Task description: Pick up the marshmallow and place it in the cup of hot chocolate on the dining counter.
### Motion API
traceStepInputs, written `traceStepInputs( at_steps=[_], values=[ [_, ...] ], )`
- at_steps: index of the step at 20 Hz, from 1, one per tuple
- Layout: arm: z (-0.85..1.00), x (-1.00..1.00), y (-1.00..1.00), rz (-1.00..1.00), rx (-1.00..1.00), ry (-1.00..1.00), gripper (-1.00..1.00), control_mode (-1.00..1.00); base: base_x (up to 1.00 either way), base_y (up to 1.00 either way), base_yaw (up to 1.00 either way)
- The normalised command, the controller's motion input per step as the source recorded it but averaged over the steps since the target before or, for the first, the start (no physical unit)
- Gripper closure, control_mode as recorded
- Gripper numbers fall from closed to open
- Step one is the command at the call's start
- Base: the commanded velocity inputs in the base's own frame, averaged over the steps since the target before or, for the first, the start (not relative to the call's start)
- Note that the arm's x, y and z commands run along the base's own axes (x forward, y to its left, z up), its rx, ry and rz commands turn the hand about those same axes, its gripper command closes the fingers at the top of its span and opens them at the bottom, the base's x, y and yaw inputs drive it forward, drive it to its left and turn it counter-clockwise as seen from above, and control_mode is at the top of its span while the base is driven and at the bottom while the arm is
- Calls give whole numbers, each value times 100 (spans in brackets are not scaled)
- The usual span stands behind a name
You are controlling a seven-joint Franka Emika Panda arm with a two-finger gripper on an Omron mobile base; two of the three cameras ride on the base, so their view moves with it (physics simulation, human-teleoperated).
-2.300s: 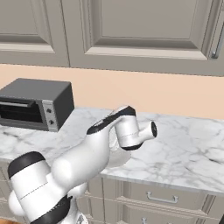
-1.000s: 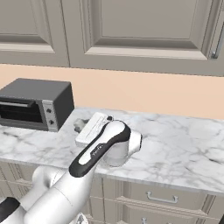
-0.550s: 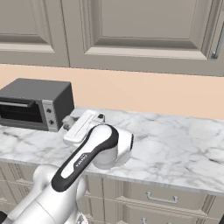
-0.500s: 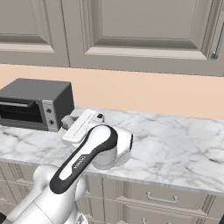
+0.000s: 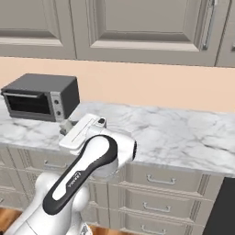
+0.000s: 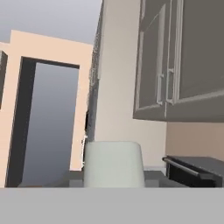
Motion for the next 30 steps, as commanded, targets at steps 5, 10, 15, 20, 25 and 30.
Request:
traceStepInputs(
  at_steps=[5,10,15,20,25,30],
  values=[
    [0,0,0,0,0,0,100,100,-79,-55,-26],
    [0,0,0,0,0,0,100,100,0,0,-100],
    [0,0,0,0,0,0,100,100,0,0,-100],
    [0,0,0,0,0,0,100,100,0,0,-99],
    [0,0,0,0,0,0,100,100,0,0,-99],
    [0,0,0,0,0,0,100,100,0,0,-100]
  ],
)
